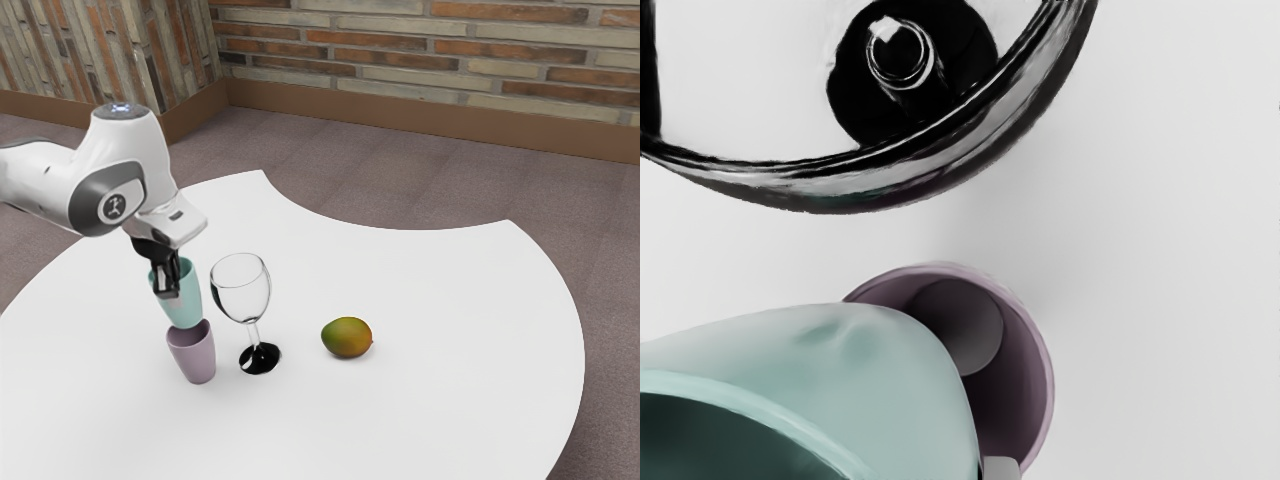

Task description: Place the left cup onto the right cup

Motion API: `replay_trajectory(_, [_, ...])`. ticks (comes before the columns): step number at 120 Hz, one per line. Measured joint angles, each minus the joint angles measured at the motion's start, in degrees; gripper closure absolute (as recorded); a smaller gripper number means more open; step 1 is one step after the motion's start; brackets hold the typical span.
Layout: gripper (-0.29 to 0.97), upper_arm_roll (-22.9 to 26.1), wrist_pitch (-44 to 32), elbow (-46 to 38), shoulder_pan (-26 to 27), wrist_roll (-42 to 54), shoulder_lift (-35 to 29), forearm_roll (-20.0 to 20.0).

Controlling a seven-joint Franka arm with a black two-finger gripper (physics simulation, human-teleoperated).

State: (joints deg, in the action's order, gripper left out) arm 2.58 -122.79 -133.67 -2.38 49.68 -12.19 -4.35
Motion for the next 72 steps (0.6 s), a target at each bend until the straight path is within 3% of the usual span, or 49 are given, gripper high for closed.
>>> replay_trajectory(72, [0.78,1.6,-0.2,-3.4,-0.3,-9.2,-2.2,-0.1])
